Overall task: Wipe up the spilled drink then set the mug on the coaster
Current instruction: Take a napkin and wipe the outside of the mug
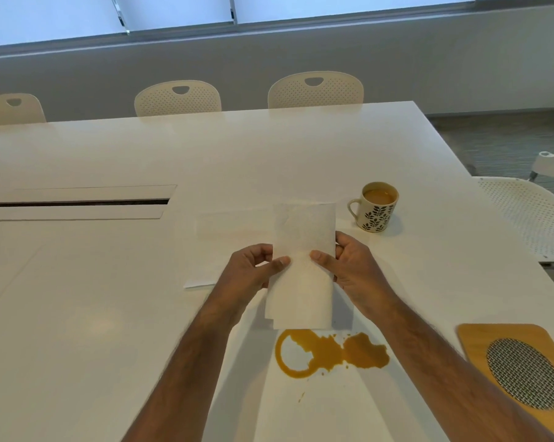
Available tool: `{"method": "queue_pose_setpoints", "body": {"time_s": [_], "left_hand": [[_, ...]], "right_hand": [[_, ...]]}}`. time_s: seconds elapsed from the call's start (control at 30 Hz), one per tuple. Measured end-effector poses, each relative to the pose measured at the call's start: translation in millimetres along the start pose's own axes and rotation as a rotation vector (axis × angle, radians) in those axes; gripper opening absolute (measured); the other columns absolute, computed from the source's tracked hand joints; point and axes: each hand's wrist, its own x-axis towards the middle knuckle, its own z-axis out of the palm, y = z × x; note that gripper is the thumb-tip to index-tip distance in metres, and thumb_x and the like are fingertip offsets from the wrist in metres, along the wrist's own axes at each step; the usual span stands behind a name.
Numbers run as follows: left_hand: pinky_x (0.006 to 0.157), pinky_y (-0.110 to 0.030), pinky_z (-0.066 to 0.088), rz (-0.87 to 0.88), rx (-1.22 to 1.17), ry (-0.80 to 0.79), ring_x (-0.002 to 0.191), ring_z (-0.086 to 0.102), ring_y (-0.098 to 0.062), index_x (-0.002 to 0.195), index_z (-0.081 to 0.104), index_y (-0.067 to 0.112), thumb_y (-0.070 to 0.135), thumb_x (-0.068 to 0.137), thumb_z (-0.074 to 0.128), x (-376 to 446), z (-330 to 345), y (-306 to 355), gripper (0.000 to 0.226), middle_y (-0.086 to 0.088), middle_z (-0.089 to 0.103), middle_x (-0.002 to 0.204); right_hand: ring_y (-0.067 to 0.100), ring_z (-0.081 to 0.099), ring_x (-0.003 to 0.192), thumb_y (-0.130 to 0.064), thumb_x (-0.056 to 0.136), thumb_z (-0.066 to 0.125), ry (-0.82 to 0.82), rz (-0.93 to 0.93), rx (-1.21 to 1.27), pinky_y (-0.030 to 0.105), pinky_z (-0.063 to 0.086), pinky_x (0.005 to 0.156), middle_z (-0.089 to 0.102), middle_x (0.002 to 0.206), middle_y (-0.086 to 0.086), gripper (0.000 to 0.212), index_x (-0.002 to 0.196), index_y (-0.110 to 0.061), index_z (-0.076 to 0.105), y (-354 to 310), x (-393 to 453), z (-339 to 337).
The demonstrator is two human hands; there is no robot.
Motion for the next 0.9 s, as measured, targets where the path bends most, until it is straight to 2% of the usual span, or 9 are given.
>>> {"method": "queue_pose_setpoints", "body": {"time_s": [0.13,0.23,0.3,0.4,0.5,0.57,0.63,0.77,0.9], "left_hand": [[0.089,-0.048,0.062,0.026,0.026,0.046,0.101,0.077,-0.028,0.103,0.079,0.019,0.025,0.092,0.081,0,6,-1,0.012,-0.006,0.079,0.11],[0.089,-0.05,0.063,0.032,0.036,0.065,0.1,0.077,-0.029,0.102,0.08,0.021,0.022,0.093,0.08,0,10,-1,0.009,-0.004,0.08,0.109],[0.09,-0.049,0.063,0.033,0.034,0.05,0.102,0.077,-0.029,0.104,0.08,0.018,0.018,0.093,0.08,0,12,-1,0.011,-0.006,0.079,0.111],[0.086,-0.046,0.061,0.037,0.041,0.024,0.102,0.075,-0.03,0.097,0.08,0.013,0.004,0.092,0.075,0,14,-3,0.012,-0.01,0.078,0.11],[0.076,-0.032,0.06,0.056,0.019,0.019,0.104,0.073,-0.022,0.09,0.079,0.014,0.0,0.096,0.067,1,18,-3,0.019,-0.002,0.076,0.113],[0.076,-0.029,0.059,0.039,-0.033,0.025,0.103,0.072,-0.021,0.098,0.076,0.014,0.006,0.101,0.06,1,22,-3,0.019,-0.002,0.075,0.116],[0.081,-0.034,0.061,-0.035,-0.093,0.047,0.106,0.073,-0.027,0.112,0.07,0.018,0.02,0.106,0.055,1,28,-2,0.017,-0.006,0.074,0.119],[0.093,-0.048,0.063,-0.18,-0.015,-0.06,0.109,0.075,-0.026,0.127,0.066,0.022,0.057,0.1,0.061,1,39,-7,0.045,-0.003,0.076,0.12],[0.092,-0.043,0.063,-0.125,0.011,-0.117,0.11,0.075,-0.021,0.127,0.07,0.025,0.051,0.09,0.074,1,52,-11,0.045,0.002,0.079,0.116]], "right_hand": [[0.026,0.072,0.116,-0.026,0.091,0.08,-0.109,0.082,0.02,0.046,0.063,0.085,0.075,0.126,0.004,0.04,0.127,-0.034,0.064,2,-4,-10],[0.025,0.071,0.119,-0.016,0.094,0.075,-0.177,0.106,0.033,0.049,0.063,0.085,0.073,0.13,0.004,0.043,0.127,-0.042,0.064,3,-8,-18],[0.025,0.071,0.118,-0.009,0.096,0.071,-0.169,0.096,0.045,0.049,0.062,0.086,0.073,0.128,0.006,0.039,0.126,-0.034,0.067,3,-11,-21],[0.023,0.071,0.113,-0.001,0.101,0.059,-0.136,0.039,-0.101,0.041,0.064,0.082,0.075,0.123,0.0,0.021,0.103,-0.017,0.071,1,-12,-23],[0.022,0.072,0.112,0.009,0.097,0.05,-0.122,0.05,-0.125,0.035,0.062,0.075,0.076,0.122,-0.001,0.035,0.087,-0.019,0.069,-1,-13,-26],[0.022,0.073,0.109,0.016,0.092,0.046,-0.114,0.046,-0.115,0.026,0.06,0.065,0.077,0.12,0.003,0.04,0.083,-0.017,0.066,-1,-14,-29],[0.021,0.074,0.105,0.018,0.09,0.042,-0.085,0.031,-0.128,0.024,0.058,0.061,0.077,0.117,0.004,0.046,0.079,-0.019,0.066,-3,-14,-33],[0.024,0.072,0.102,0.02,0.09,0.041,-0.05,-0.036,-0.205,0.042,0.055,0.07,0.077,0.113,0.0,0.052,0.075,-0.023,0.067,-4,-12,-42],[0.029,0.069,0.104,0.018,0.092,0.043,-0.014,-0.038,-0.265,0.057,0.052,0.074,0.077,0.115,-0.005,0.05,0.078,-0.023,0.069,-5,-14,-56]]}}
